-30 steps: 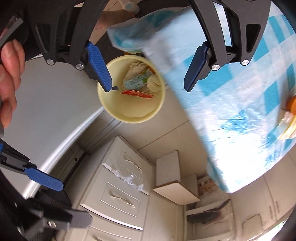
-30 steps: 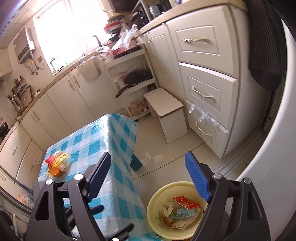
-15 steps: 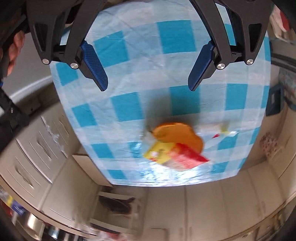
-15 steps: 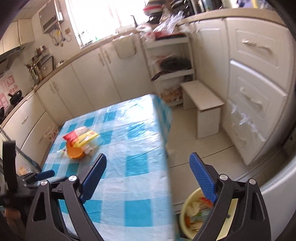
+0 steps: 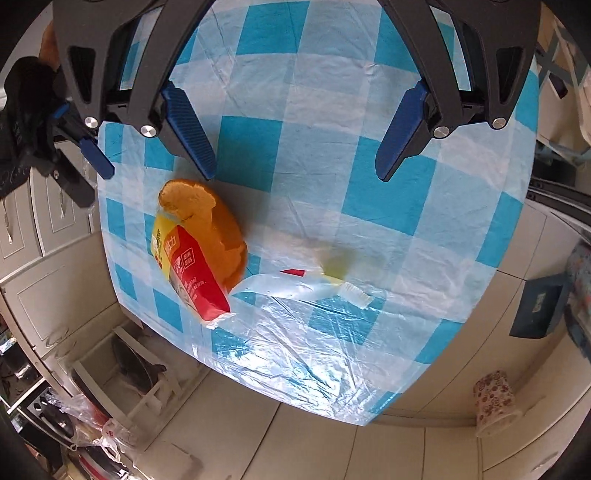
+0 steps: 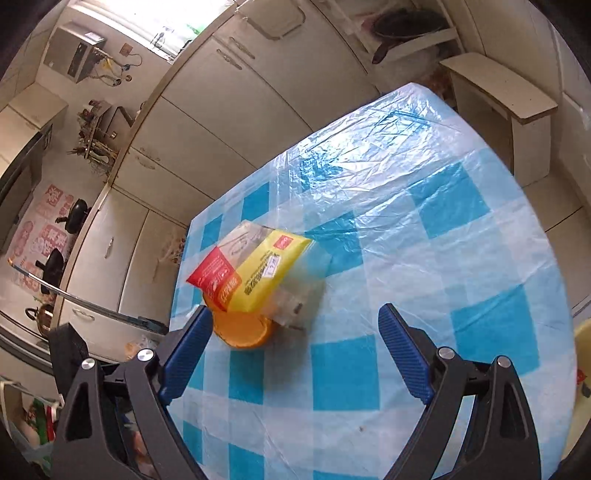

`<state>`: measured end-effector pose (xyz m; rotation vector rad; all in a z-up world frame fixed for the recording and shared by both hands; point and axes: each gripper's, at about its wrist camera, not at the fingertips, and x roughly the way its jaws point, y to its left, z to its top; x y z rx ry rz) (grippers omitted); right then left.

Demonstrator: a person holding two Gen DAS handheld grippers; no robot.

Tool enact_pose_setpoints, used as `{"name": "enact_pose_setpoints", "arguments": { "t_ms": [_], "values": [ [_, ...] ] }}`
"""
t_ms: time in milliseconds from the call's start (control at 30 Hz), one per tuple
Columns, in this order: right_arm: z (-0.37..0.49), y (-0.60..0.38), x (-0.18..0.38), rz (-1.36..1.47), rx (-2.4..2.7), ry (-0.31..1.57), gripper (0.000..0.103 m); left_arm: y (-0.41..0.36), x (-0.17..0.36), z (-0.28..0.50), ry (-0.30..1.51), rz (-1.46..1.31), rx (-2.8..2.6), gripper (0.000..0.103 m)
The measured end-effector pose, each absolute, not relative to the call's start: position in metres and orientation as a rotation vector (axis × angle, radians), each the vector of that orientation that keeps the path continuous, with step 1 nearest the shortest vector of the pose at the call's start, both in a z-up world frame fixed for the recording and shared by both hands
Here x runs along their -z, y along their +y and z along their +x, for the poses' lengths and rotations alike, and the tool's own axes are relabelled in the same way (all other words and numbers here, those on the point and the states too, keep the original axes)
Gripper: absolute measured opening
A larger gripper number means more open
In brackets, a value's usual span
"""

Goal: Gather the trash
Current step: 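Grasp the yellow-and-red printed bag with the right tool while the left tool grasps the orange peel, then carry the bag and peel to the yellow bucket and open both tools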

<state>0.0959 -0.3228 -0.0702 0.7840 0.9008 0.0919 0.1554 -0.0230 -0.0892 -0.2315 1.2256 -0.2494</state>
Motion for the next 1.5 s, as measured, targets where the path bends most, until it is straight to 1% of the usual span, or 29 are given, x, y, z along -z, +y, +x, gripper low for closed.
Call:
{"name": "enact_pose_setpoints", "arguments": {
  "t_ms": [233, 433, 500, 533, 600, 633, 667, 733, 767, 800, 833, 900, 967, 1133, 1267, 1500],
  "values": [
    [0.131, -0.321, 0.09, 0.856, -0.093, 0.945, 0.087, -0.041, 0.103, 0.18, 1.244, -0.185, 0.247, 0.085],
    [0.147, -0.311, 0.097, 0.873, -0.135, 0.96, 0.077, -0.054, 0.108, 0.201, 1.223, -0.184, 0.237, 0.086],
    [0.15, -0.312, 0.099, 0.899, -0.155, 0.965, 0.066, -0.064, 0.11, 0.206, 1.218, -0.151, 0.231, 0.086],
    [0.151, -0.312, 0.101, 0.917, -0.163, 0.967, 0.062, -0.069, 0.111, 0.207, 1.219, -0.142, 0.235, 0.086],
    [0.154, -0.31, 0.106, 0.943, -0.201, 0.982, 0.047, -0.075, 0.112, 0.209, 1.209, -0.123, 0.239, 0.086],
    [0.154, -0.308, 0.108, 0.953, -0.217, 0.986, 0.044, -0.079, 0.113, 0.208, 1.197, -0.104, 0.235, 0.083],
    [0.154, -0.306, 0.108, 0.953, -0.227, 0.987, 0.038, -0.081, 0.113, 0.208, 1.192, -0.086, 0.241, 0.078],
    [0.155, -0.303, 0.104, 0.946, -0.253, 0.977, 0.023, -0.089, 0.112, 0.205, 1.186, -0.03, 0.254, 0.046],
    [0.153, -0.303, 0.102, 0.941, -0.259, 0.973, 0.019, -0.09, 0.111, 0.203, 1.191, -0.017, 0.273, 0.036],
    [0.152, -0.304, 0.1, 0.934, -0.262, 0.968, 0.015, -0.092, 0.111, 0.202, 1.198, -0.018, 0.297, 0.022],
    [0.151, -0.304, 0.097, 0.924, -0.267, 0.967, 0.015, -0.093, 0.11, 0.199, 1.201, -0.011, 0.314, 0.015],
    [0.151, -0.306, 0.093, 0.903, -0.256, 0.953, 0.011, -0.093, 0.107, 0.193, 1.191, 0.027, 0.326, 0.011],
    [0.145, -0.313, 0.089, 0.902, -0.251, 0.941, 0.008, -0.09, 0.103, 0.186, 1.189, 0.045, 0.341, 0.01],
    [0.136, -0.329, 0.077, 0.884, -0.216, 0.914, 0.008, -0.075, 0.094, 0.169, 1.19, 0.078, 0.387, 0.007],
    [0.116, -0.338, 0.06, 0.76, -0.154, 0.895, 0.008, -0.072, 0.088, 0.155, 1.181, 0.106, 0.416, 0.007],
    [0.075, -0.355, 0.057, 0.638, -0.059, 0.915, 0.008, -0.105, 0.091, 0.119, 1.165, 0.211, 0.491, 0.007]
  ]
}}
